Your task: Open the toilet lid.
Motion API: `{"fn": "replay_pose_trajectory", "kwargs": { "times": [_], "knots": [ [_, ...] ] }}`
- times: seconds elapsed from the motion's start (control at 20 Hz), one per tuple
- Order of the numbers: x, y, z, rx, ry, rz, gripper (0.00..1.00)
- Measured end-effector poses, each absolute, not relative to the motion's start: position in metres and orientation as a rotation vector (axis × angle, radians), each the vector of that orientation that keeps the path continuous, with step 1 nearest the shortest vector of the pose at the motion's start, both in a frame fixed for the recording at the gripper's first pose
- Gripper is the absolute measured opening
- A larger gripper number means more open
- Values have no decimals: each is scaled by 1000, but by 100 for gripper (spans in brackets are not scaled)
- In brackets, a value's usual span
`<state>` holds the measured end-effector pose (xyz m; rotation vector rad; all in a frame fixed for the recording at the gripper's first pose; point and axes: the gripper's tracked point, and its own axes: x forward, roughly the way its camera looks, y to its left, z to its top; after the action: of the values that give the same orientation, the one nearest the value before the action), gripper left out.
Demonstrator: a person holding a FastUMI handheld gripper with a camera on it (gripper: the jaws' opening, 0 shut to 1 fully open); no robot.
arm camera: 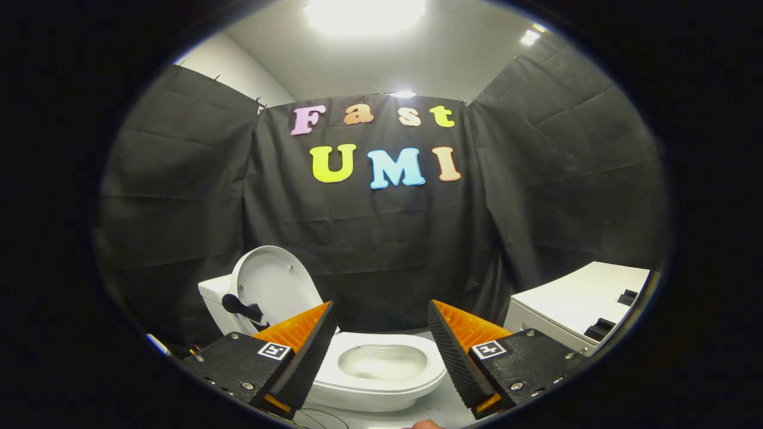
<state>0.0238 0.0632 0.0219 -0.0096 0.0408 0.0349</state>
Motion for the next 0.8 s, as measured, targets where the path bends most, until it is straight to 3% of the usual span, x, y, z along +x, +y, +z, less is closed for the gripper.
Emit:
{"fn": "replay_pose_trajectory", "kwargs": {
  "times": [0.8],
  "knots": [
    [12, 25, -2, 2, 48, 3, 94]
  ]
}}
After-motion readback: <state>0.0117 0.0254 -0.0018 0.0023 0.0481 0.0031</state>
